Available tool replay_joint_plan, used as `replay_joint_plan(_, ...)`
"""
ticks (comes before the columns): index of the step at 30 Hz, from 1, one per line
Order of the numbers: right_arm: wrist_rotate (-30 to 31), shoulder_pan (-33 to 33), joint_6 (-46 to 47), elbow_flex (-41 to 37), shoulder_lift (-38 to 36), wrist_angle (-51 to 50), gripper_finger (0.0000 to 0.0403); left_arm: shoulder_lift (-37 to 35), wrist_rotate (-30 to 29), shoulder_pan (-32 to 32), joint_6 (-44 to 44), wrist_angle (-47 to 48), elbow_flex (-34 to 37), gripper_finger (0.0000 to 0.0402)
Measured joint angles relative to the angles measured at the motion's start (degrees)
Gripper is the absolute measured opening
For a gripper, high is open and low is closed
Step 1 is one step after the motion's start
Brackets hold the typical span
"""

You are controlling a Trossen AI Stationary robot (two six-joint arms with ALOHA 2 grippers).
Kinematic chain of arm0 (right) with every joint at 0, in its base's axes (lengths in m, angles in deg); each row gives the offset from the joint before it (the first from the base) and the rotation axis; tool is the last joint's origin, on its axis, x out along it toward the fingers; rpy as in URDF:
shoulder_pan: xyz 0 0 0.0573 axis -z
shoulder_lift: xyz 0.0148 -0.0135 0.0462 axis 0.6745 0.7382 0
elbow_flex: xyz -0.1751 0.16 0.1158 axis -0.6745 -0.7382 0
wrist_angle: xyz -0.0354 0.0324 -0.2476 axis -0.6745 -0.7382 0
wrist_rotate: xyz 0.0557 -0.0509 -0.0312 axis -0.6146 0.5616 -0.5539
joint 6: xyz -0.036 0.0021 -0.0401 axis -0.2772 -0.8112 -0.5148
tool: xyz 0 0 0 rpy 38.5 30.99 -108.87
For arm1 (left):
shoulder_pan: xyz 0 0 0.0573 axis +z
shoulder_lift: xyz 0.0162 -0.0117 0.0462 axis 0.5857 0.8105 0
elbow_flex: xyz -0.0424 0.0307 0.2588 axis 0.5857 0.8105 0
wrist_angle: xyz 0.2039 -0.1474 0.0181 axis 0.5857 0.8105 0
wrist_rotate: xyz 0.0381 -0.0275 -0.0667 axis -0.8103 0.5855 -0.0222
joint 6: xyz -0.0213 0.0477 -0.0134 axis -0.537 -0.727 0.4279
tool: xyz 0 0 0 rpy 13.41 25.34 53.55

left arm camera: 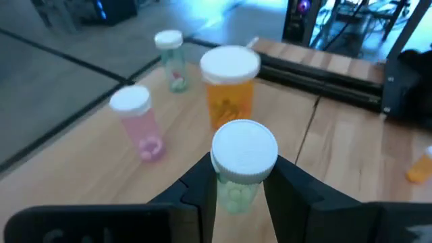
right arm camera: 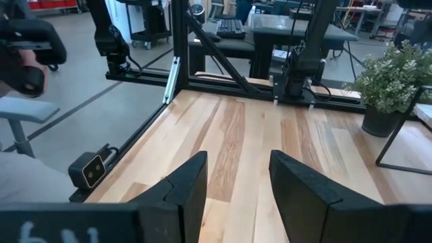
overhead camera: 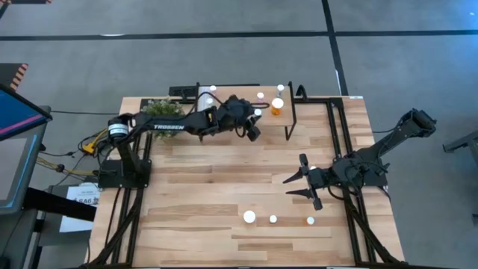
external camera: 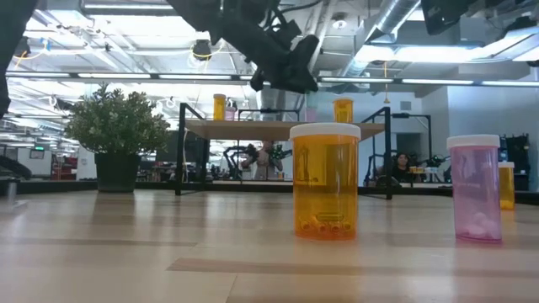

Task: Pick and place medicine bottles onto shelf by color
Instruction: Put the blue pill bottle on the shelf

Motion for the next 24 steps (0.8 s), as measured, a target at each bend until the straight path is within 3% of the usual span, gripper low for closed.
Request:
replay_joint_plan(12,0.0,0.0,-0.2,0.0,0.0,0.3,0.0179,0.0,4.7,3.8,0.2,-3.4,0.0,0.0089)
replay_joint_plan(24,0.3,0.0,0.2,0.0,0.0,1.2,0.0179,0.0,4.7,3.9,-2.6,4.8,-6.1,0.0089)
